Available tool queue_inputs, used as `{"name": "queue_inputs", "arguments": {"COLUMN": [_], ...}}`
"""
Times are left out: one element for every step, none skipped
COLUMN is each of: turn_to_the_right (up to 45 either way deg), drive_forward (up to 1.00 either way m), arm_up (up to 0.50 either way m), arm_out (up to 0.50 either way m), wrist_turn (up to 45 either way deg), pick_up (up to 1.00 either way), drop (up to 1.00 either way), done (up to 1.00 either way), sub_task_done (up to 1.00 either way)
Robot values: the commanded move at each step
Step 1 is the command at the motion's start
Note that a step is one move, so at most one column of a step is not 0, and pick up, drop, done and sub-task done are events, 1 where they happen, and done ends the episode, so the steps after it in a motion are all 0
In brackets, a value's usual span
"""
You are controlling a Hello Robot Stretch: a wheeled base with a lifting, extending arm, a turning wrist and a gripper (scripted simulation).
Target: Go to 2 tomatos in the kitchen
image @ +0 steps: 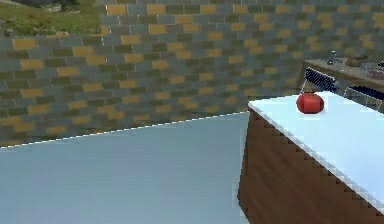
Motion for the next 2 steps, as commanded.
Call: {"name": "queue_inputs", "arguments": {"turn_to_the_right": [30.0, 0.0], "drive_forward": [0.0, 0.0], "arm_up": [0.0, 0.0], "arm_out": [0.0, 0.0], "wrist_turn": [0.0, 0.0], "pick_up": [0.0, 0.0], "drop": [0.0, 0.0], "done": [0.0, 1.0], "sub_task_done": [0.0, 0.0]}}
